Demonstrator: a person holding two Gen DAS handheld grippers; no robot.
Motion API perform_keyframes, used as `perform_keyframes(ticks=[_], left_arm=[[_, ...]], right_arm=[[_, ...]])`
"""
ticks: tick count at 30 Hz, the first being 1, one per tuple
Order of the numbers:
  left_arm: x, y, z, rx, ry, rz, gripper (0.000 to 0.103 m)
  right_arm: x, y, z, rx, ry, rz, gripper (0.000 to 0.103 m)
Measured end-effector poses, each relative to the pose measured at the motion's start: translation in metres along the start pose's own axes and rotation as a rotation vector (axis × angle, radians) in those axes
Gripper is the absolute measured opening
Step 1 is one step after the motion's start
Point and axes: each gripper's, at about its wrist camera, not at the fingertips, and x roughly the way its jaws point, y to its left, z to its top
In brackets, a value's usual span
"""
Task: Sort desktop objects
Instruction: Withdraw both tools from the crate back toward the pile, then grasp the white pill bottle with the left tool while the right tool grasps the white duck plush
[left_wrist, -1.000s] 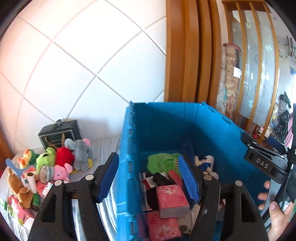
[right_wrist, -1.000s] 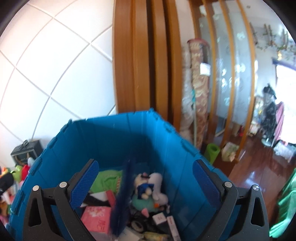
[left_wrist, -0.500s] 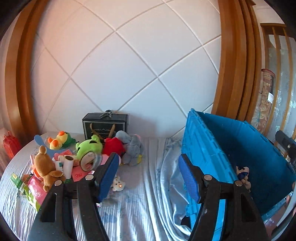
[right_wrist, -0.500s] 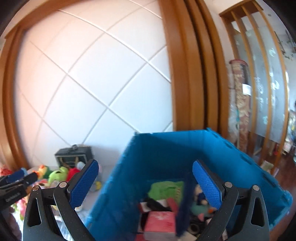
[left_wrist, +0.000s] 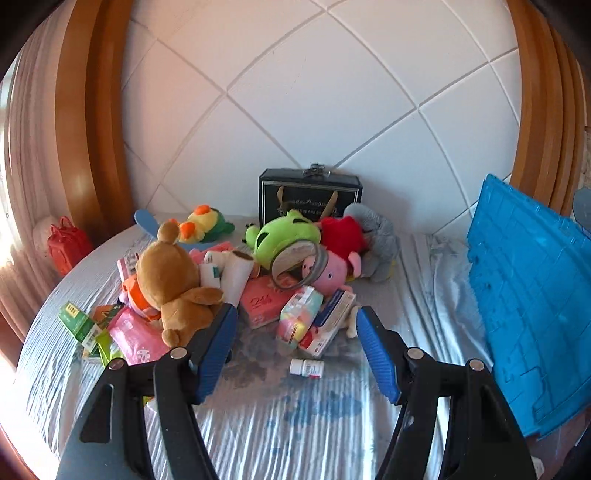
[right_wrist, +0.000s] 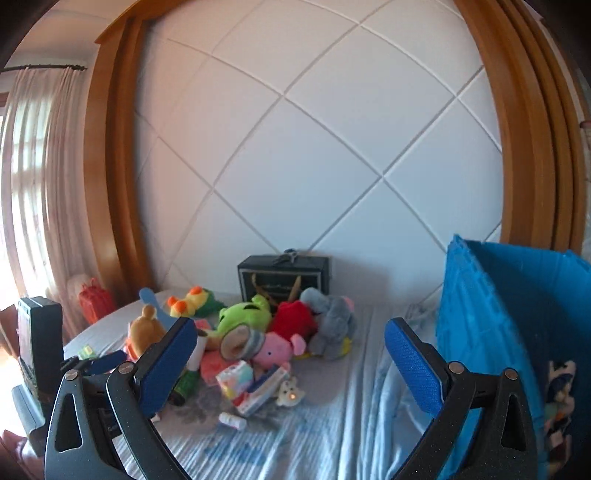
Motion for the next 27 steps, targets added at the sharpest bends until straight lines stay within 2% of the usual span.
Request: perform_keyframes(ticks=[5, 11, 17, 24, 26, 27], left_arm=[[0.052, 0.017, -0.037, -0.056, 0.109, -0.033, 0.066], [0.113, 0.004, -0.071, -0.015, 0.223, -0.054, 0.066], [0.167, -0.01, -0.085, 0.015, 0.32, -0.083, 0.066], [0.213, -0.008, -0.094, 0.008, 0.398, -0.092, 0.066], [0.22, -0.008, -0.095, 0.009, 0.401, -0.103, 0.066], [0.221, -0.008, -0.095, 0.012, 0.384, -0.1, 0.062]], right_arm=[[0.049, 0.001, -0.038, 0.02, 0.103, -0.002, 0.103], [0.097, -0.012, -0.085, 0.033, 0.247, -0.033, 0.103], [0.139, -0.036, -0.121, 0.071, 0.376, -0.056, 0.103], [0.187, -0.048, -0.158, 0.085, 0.52, -0.063, 0.103], [0.198, -0.047, -0.163, 0.079, 0.54, -0.054, 0.103], [0.204, -0.046, -0.164, 0.076, 0.543, -0.043, 0.103]])
